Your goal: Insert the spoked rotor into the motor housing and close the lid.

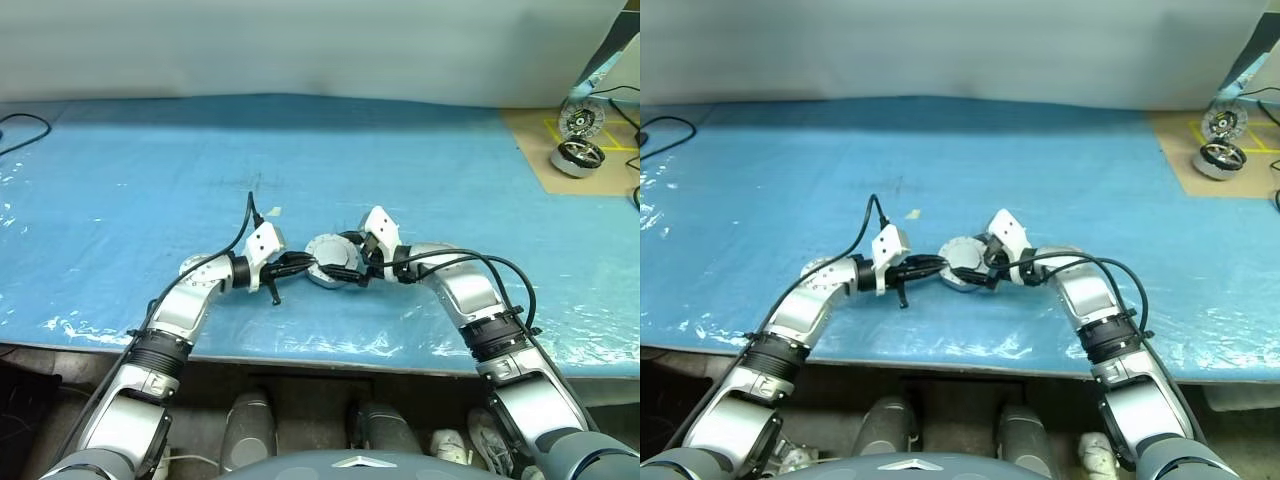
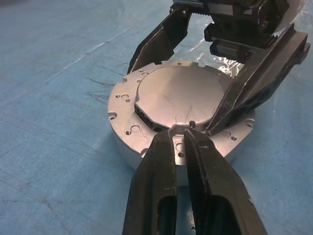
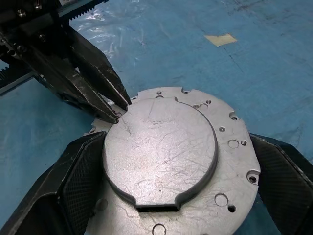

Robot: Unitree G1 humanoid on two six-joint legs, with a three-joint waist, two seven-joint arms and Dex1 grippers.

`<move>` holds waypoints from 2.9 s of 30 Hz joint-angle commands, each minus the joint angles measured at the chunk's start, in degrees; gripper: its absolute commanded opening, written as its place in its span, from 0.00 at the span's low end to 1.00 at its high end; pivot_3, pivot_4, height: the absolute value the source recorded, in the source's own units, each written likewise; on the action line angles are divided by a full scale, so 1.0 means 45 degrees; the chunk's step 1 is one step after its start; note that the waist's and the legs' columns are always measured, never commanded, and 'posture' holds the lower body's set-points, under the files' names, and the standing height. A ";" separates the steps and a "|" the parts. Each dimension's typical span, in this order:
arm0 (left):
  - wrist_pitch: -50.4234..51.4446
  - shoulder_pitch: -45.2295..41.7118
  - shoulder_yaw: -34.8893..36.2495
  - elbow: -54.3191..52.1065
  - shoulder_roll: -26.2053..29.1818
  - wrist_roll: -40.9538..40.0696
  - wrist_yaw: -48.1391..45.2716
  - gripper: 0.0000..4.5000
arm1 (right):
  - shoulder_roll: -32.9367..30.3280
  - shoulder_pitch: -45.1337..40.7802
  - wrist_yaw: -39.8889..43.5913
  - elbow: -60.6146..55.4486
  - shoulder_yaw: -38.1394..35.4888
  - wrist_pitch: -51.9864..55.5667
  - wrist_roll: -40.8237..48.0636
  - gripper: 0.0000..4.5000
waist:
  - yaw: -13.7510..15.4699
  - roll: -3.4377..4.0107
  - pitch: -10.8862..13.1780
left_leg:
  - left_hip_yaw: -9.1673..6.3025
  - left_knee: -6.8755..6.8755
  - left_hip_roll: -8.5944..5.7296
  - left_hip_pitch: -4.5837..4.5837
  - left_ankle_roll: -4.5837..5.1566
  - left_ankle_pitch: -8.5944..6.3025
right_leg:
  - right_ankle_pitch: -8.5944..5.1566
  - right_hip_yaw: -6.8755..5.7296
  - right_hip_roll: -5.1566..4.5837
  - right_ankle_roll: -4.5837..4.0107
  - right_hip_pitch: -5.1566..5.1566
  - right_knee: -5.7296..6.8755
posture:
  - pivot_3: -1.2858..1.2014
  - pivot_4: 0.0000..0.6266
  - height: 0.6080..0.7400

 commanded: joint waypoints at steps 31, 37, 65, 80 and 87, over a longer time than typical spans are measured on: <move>0.0258 -0.0004 -0.0301 0.0029 0.0170 0.0240 -0.0142 0.08 | -0.0439 0.0394 0.0061 -0.1020 0.0435 -0.1066 -0.0993 1.00 | -0.0010 -0.0002 0.0006 | -0.0007 0.0041 -0.0012 -0.0167 -0.0052 0.0030 | 0.0023 -0.0025 0.0003 0.0057 -0.0159 0.0051 | 0.52 0.24 1.00; 0.0152 0.0018 -0.0309 0.0168 0.0161 0.0285 -0.0117 0.08 | 0.0050 0.0347 0.0027 -0.0105 0.0362 -0.0583 -0.0915 1.00 | -0.0111 -0.0003 0.0005 | -0.0007 0.0042 0.0010 -0.0108 -0.0052 0.0029 | 0.0004 -0.0020 0.0020 0.0013 -0.0114 0.0059 | 0.52 0.24 1.00; -0.0455 -0.0013 -0.0327 0.0770 0.0073 0.0379 -0.0076 0.08 | 0.0565 -0.0280 -0.1121 0.0473 -0.0331 -0.1168 -0.1211 1.00 | -0.0253 -0.0001 0.0007 | -0.0003 0.0034 0.0006 -0.0027 -0.0050 0.0027 | -0.0001 -0.0013 0.0013 0.0005 -0.0023 0.0044 | 0.52 0.24 1.00; -0.0731 -0.0022 -0.0342 0.1022 0.0122 0.0466 -0.0051 0.08 | 0.0582 0.0048 0.0737 -0.1156 -0.0352 0.1871 0.0909 1.00 | -0.0222 -0.0001 0.0008 | -0.0001 0.0008 -0.0001 -0.0053 -0.0053 0.0027 | -0.0002 -0.0016 0.0010 0.0007 -0.0041 0.0024 | 0.52 0.24 1.00; -0.0779 -0.0158 -0.0377 0.1094 0.0059 0.0577 0.0075 0.08 | 0.0086 0.0213 0.1353 -0.1934 -0.0154 0.3230 0.1344 1.00 | 0.0012 0.0000 0.0007 | -0.0003 -0.0006 0.0011 -0.0058 -0.0078 0.0014 | -0.0001 -0.0038 0.0018 0.0008 -0.0050 0.0030 | 0.52 0.24 1.00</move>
